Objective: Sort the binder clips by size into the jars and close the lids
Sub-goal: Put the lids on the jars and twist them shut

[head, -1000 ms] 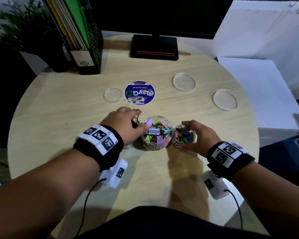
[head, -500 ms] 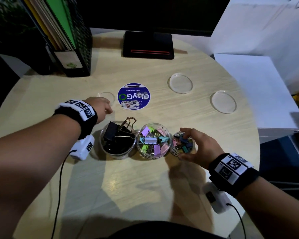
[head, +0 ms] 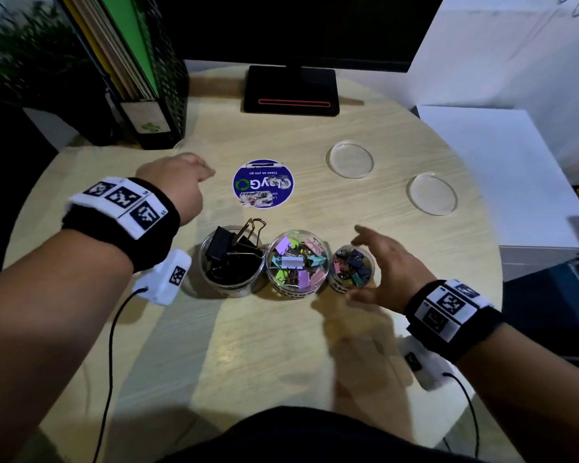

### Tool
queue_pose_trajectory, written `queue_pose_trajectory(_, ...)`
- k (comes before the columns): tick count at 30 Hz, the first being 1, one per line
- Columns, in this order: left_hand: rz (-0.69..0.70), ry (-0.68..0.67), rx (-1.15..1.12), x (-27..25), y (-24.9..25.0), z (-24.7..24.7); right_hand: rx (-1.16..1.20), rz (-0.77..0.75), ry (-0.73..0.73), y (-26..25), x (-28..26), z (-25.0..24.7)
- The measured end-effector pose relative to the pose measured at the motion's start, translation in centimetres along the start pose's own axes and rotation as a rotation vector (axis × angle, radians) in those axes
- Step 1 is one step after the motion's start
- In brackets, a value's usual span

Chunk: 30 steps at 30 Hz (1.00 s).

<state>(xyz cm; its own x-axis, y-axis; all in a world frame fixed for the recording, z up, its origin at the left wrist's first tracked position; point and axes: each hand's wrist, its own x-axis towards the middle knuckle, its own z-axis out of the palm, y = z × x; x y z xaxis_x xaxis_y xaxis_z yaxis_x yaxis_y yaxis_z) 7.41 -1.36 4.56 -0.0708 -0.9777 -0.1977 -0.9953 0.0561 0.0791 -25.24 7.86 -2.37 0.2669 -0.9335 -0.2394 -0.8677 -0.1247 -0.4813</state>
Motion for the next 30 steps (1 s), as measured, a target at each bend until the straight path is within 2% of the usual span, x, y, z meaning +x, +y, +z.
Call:
queue_pose_trajectory(2, 0.091, 0.15, -0.147, -2.1, 2.5, -2.0, 0.046, -0.081, 0.106, -0.5, -0.1, -1.0)
queue_pose_trajectory(4, 0.221, 0.173, -0.276, -3.9, 5.6, -2.9, 0.151, -0.19, 0.235, -1.1, -0.1, -2.0)
queue_pose_trajectory(7, 0.437, 0.043, -0.421, -5.8, 10.4, -2.1, 0.228, -0.321, 0.318, -2.3, -0.2, -3.1)
queue_pose_trajectory(11, 0.598, -0.14, -0.592, -7.3, 14.9, 0.3, 0.191, -0.321, 0.364, -2.2, -0.4, -3.1)
queue_pose_trajectory(14, 0.597, -0.219, -0.719, -8.0, 16.5, 1.4, 0.222, -0.262, 0.399, -1.3, -1.3, -3.0)
queue_pose_trajectory(17, 0.588, -0.23, -0.756, -8.2, 16.4, 3.0, 0.19, -0.197, 0.347, -0.4, -2.1, -2.6)
queue_pose_trajectory(19, 0.521, -0.196, -0.596, -7.7, 15.7, 4.4, 0.139, -0.113, 0.274, 0.0, -2.3, -2.4)
queue_pose_trajectory(22, 0.397, -0.156, -0.115, -7.2, 15.0, 6.2, -0.066, -0.062, 0.128, -0.1, -2.0, -2.8)
queue_pose_trajectory(23, 0.382, -0.144, -0.036, -7.1, 14.9, 6.8, -0.135, -0.063, 0.077, -0.3, -1.8, -3.0)
queue_pose_trajectory(25, 0.363, -0.113, -0.002, -7.2, 14.9, 7.7, -0.224, -0.072, 0.001, -0.6, -1.2, -3.2)
queue_pose_trajectory(30, 0.346, -0.071, -0.027, -7.4, 14.9, 8.4, -0.351, -0.107, -0.08, -1.6, 0.2, -2.7)
